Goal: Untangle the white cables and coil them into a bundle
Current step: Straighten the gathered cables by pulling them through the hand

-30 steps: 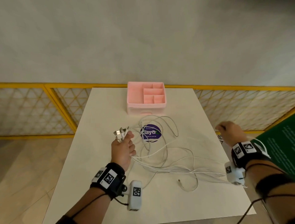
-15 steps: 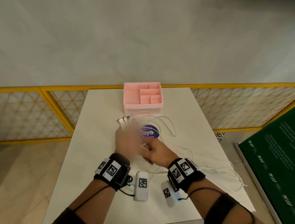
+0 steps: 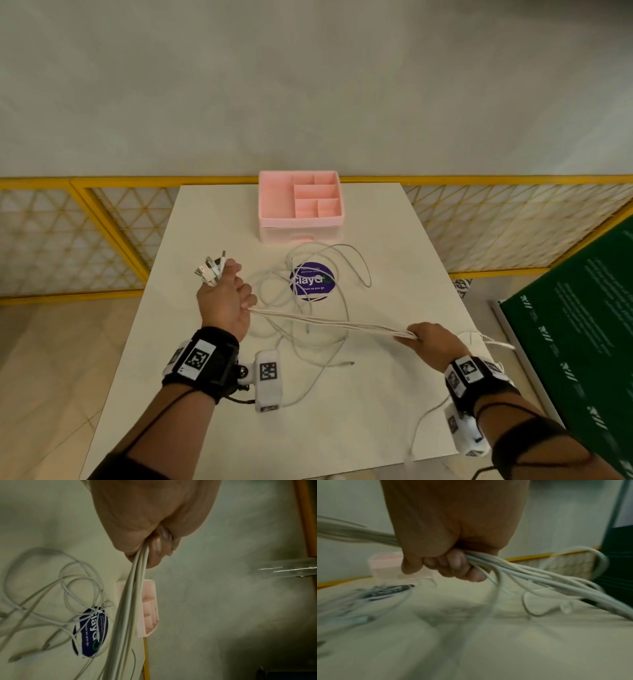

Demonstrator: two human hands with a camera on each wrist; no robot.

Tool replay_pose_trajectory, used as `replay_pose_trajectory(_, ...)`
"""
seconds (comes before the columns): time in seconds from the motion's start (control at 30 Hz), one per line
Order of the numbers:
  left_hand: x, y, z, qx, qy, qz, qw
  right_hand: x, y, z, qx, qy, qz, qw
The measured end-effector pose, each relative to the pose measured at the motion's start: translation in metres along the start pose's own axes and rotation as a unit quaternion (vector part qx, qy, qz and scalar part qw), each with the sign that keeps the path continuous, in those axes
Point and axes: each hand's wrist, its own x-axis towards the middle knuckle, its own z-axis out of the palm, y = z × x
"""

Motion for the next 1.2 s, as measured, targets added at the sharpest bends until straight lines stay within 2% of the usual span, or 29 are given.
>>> replay_pose_trajectory(0.13, -0.001, -0.012, -0.007, 0.011, 0.010, -0.026, 1.000, -0.006, 0.032, -0.003, -0.001, 0.019, 0.058, 0.998)
replay_pose_trajectory(0.27, 0.007, -0.008, -0.017, 0.009, 0.025, -0.031, 0.999, -0.016, 0.068, -0.028, 0.000, 0.059, 0.121, 0.991)
replay_pose_trajectory(0.43, 0.003, -0.016, -0.025, 0.012, 0.021, -0.048, 0.999, -0.021, 0.104, -0.066, -0.003, 0.140, 0.167, 0.976)
replay_pose_trajectory(0.5, -0.001, -0.021, -0.021, 0.011, 0.016, -0.056, 0.998, -0.018, 0.109, -0.076, -0.001, 0.194, 0.185, 0.963)
replay_pose_trajectory(0.6, -0.006, -0.025, -0.011, 0.019, -0.002, -0.062, 0.998, -0.014, 0.110, -0.076, 0.009, 0.299, 0.236, 0.925)
replay_pose_trajectory(0.63, -0.008, -0.026, -0.008, 0.019, -0.013, -0.064, 0.998, -0.012, 0.113, -0.068, 0.010, 0.305, 0.266, 0.914)
replay_pose_trajectory(0.67, -0.010, -0.026, -0.005, 0.020, -0.026, -0.067, 0.997, -0.011, 0.116, -0.058, 0.014, 0.290, 0.301, 0.909)
replay_pose_trajectory(0.77, -0.016, -0.028, -0.002, 0.045, -0.059, -0.074, 0.995, -0.006, 0.126, -0.016, 0.068, 0.185, 0.379, 0.904)
replay_pose_trajectory(0.87, -0.020, -0.030, -0.004, 0.060, -0.067, -0.067, 0.994, -0.003, 0.140, 0.029, 0.179, 0.095, 0.389, 0.899)
replay_pose_trajectory(0.9, -0.020, -0.029, -0.005, 0.060, -0.066, -0.064, 0.994, -0.003, 0.146, 0.041, 0.178, 0.075, 0.383, 0.903)
replay_pose_trajectory(1.03, -0.018, -0.026, -0.012, 0.054, -0.054, -0.075, 0.994, 0.009, 0.163, 0.060, 0.091, 0.001, 0.386, 0.918)
replay_pose_trajectory(1.13, -0.017, -0.029, -0.015, 0.044, -0.048, -0.100, 0.993, 0.010, 0.127, 0.035, -0.025, -0.073, 0.352, 0.933)
replay_pose_trajectory(1.2, -0.017, -0.036, -0.018, 0.041, -0.037, -0.122, 0.991, 0.015, 0.094, 0.018, -0.088, -0.096, 0.289, 0.949)
